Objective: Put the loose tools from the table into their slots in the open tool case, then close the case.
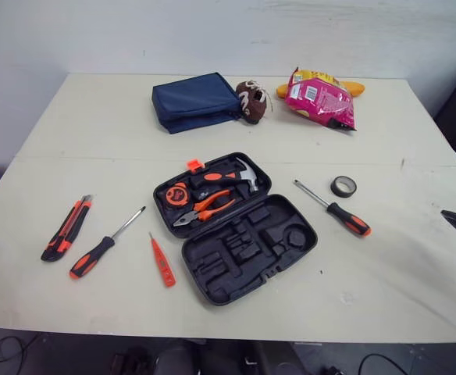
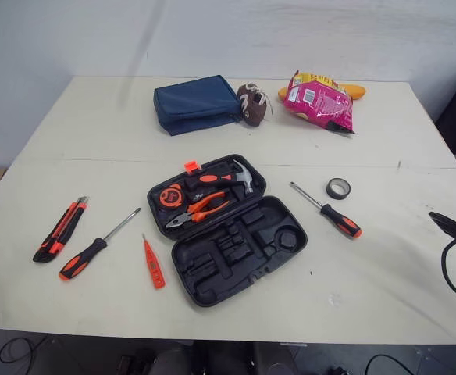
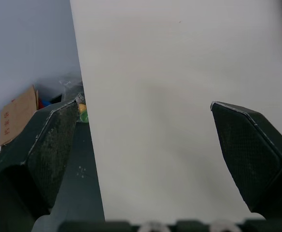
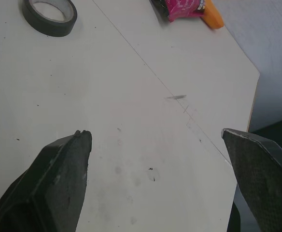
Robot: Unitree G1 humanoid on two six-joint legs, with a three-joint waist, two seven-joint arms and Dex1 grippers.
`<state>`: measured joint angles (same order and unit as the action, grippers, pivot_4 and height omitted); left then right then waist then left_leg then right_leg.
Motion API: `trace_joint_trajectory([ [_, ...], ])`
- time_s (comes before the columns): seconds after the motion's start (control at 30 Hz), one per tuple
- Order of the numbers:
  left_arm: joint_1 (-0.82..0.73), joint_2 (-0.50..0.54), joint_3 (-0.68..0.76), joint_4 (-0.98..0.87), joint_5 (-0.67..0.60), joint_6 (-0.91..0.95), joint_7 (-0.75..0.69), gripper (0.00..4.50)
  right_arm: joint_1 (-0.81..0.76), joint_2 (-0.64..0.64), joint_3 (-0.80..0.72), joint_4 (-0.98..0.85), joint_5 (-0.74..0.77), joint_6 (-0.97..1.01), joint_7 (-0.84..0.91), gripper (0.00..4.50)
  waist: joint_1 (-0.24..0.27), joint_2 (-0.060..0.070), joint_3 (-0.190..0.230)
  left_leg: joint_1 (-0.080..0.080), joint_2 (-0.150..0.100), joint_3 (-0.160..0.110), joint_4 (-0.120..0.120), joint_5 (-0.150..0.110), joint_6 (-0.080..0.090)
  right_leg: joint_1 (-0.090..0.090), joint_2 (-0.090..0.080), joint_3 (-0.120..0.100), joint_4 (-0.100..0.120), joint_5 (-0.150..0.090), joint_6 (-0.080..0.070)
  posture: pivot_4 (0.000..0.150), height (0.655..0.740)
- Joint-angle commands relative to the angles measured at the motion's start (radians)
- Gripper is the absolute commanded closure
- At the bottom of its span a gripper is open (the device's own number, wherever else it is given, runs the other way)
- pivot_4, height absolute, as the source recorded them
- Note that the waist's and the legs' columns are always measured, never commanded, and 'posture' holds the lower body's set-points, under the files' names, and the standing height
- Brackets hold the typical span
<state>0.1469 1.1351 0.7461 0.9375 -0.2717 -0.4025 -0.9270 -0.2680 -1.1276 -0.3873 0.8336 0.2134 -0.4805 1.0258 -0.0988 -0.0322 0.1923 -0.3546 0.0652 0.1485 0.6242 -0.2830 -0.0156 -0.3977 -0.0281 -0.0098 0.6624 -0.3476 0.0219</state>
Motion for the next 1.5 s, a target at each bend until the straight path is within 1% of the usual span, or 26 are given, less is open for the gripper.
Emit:
trace_joint_trajectory([
  [0.03,0.013,-0.019,0.042,-0.081,-0.066,0.01,-0.015,0.03,-0.059,0.017,0.023,-0.02,0.019,0.028,0.032,0.0,-0.001,0.0,0.0,0.0,0.0,0.0,0.0,0.0,0.0,0.0,0.0,0.0,0.0,0.0,0.0,0.15,0.74],
  [0.1,0.031,-0.059,0.063,-0.246,-0.141,0.085,-0.06,0.03,-0.137,0.058,0.065,-0.072,0.044,0.089,0.079,0.0,-0.012,0.0,0.0,0.001,0.0,0.001,0.0,0.0,0.0,0.001,0.0,0.001,0.001,0.0,0.0,0.15,0.74],
  [0.17,0.062,-0.098,0.057,-0.421,-0.182,0.168,-0.071,0.03,-0.191,0.085,0.098,-0.116,0.056,0.134,0.122,0.0,-0.014,-0.001,0.0,0.001,0.001,0.0,0.003,0.0,0.0,0.002,0.001,0.0,0.003,0.0,0.0,0.15,0.74],
  [0.3,0.122,-0.158,0.03,-0.715,-0.2,0.291,-0.048,0.03,-0.271,0.131,0.148,-0.176,0.071,0.219,0.182,0.0,-0.006,0.001,0.0,0.0,0.001,-0.001,0.003,0.0,-0.001,0.001,0.001,0.0,0.004,0.0,0.001,0.15,0.74],
  [0.33,0.14,-0.187,0.015,-0.815,-0.209,0.323,-0.025,0.03,-0.302,0.149,0.173,-0.191,0.073,0.246,0.206,0.0,-0.005,0.001,0.0,0.0,0.001,-0.001,0.003,0.0,-0.001,0.001,0.001,0.0,0.004,0.0,0.001,0.15,0.74],
  [0.4,0.172,-0.246,0.002,-0.958,-0.226,0.381,0.019,0.03,-0.341,0.177,0.199,-0.209,0.073,0.272,0.232,0.0,-0.004,0.002,0.0,0.0,0.001,0.0,0.004,0.0,-0.001,0.001,0.001,0.001,0.003,0.0,0.001,0.15,0.74],
  [0.5,0.218,-0.33,-0.048,-1.071,-0.21,0.446,0.061,0.03,-0.374,0.225,0.215,-0.198,0.071,0.252,0.246,0.0,-0.003,0.001,0.0,-0.001,0.001,0.0,0.005,-0.001,-0.001,0.001,0.001,0.002,0.003,0.0,0.001,0.15,0.74],
  [0.6,0.206,-0.337,-0.09,-1.098,-0.175,0.468,0.071,0.03,-0.43,0.28,0.23,-0.155,0.052,0.224,0.225,0.0,-0.001,0.001,0.0,-0.001,0.001,0.0,0.006,0.0,-0.001,0.001,0.002,0.002,0.004,0.0,0.001,0.15,0.74],
  [0.67,0.189,-0.327,-0.107,-1.12,-0.177,0.494,0.072,0.03,-0.467,0.307,0.25,-0.126,0.035,0.208,0.234,0.0,0.0,0.001,0.0,-0.001,0.001,-0.001,0.006,0.0,0.0,0.001,0.003,0.002,0.004,0.0,0.001,0.15,0.74],
  [0.77,0.203,-0.336,-0.143,-1.218,-0.196,0.561,0.077,0.03,-0.511,0.344,0.302,-0.11,0.018,0.19,0.294,0.0,0.003,0.001,0.0,-0.001,0.001,-0.001,0.006,0.0,0.0,0.001,0.002,0.002,0.005,0.0,0.001,0.15,0.74],
  [0.83,0.219,-0.343,-0.188,-1.297,-0.197,0.614,0.086,0.58,-0.537,0.376,0.329,-0.101,0.01,0.187,0.318,0.52,0.003,0.001,0.0,-0.001,0.001,-0.001,0.006,0.0,-0.001,0.001,0.002,0.002,0.004,0.0,0.001,0.15,0.74],
  [0.9,0.225,-0.343,-0.218,-1.349,-0.186,0.657,0.105,1.34,-0.552,0.403,0.354,-0.094,-0.008,0.173,0.328,1.33,0.002,0.001,0.0,-0.001,0.001,0.0,0.006,0.001,-0.004,0.002,0.002,0.003,0.003,0.0,0.001,0.15,0.74],
  [0.97,0.231,-0.334,-0.23,-1.382,-0.174,0.686,0.109,2.36,-0.558,0.418,0.369,-0.092,-0.022,0.16,0.327,2.47,0.004,0.001,0.0,-0.001,0.001,0.0,0.006,0.001,-0.004,0.002,0.002,0.003,0.002,0.0,0.001,0.15,0.74],
  [1.03,0.239,-0.339,-0.248,-1.426,-0.171,0.723,0.125,3.22,-0.551,0.44,0.389,-0.102,-0.031,0.166,0.324,3.44,0.006,0.001,0.0,-0.001,0.001,0.0,0.006,0.002,-0.004,0.001,0.003,0.003,0.002,0.0,0.001,0.15,0.74],
  [1.1,0.24,-0.355,-0.28,-1.468,-0.158,0.754,0.157,4.27,-0.544,0.46,0.418,-0.109,-0.048,0.163,0.343,4.5,0.007,0.001,0.0,-0.001,0.001,0.0,0.006,0.001,-0.004,0.001,0.002,0.003,0.002,0.0,0.001,0.15,0.74],
  [1.13,0.238,-0.364,-0.293,-1.482,-0.157,0.772,0.172,4.45,-0.547,0.467,0.431,-0.106,-0.062,0.151,0.341,4.5,0.007,0.001,0.0,-0.001,0.001,0.0,0.007,0.001,-0.004,0.002,0.002,0.003,0.002,0.0,0.001,0.15,0.74],
  [1.27,0.216,-0.381,-0.364,-1.534,-0.136,0.816,0.21,4.45,-0.576,0.495,0.467,-0.075,-0.098,0.136,0.326,4.5,0.01,0.001,0.0,-0.001,0.001,-0.001,0.007,0.002,-0.003,0.002,0.002,0.003,0.002,0.001,0.002,0.15,0.74],
  [1.33,0.194,-0.382,-0.406,-1.543,-0.131,0.84,0.224,4.45,-0.59,0.499,0.493,-0.053,-0.145,0.117,0.302,4.5,0.013,0.001,0.0,-0.001,0.001,-0.001,0.007,0.002,-0.004,0.002,0.003,0.003,0.002,0.001,0.002,0.15,0.74],
  [1.43,0.14,-0.371,-0.526,-1.532,-0.108,0.916,0.234,4.45,-0.632,0.52,0.532,0.012,-0.223,0.094,0.226,4.5,0.013,0.001,0.0,-0.001,0.0,-0.001,0.007,0.002,-0.004,0.002,0.002,0.003,0.002,0.001,0.002,0.15,0.74],
  [1.5,0.095,-0.373,-0.573,-1.514,-0.096,0.948,0.245,4.45,-0.655,0.533,0.542,0.045,-0.245,0.089,0.193,4.5,0.011,0.001,0.0,-0.001,0.0,-0.001,0.007,0.002,-0.004,0.002,0.002,0.004,0.002,0.001,0.002,0.15,0.74],
])
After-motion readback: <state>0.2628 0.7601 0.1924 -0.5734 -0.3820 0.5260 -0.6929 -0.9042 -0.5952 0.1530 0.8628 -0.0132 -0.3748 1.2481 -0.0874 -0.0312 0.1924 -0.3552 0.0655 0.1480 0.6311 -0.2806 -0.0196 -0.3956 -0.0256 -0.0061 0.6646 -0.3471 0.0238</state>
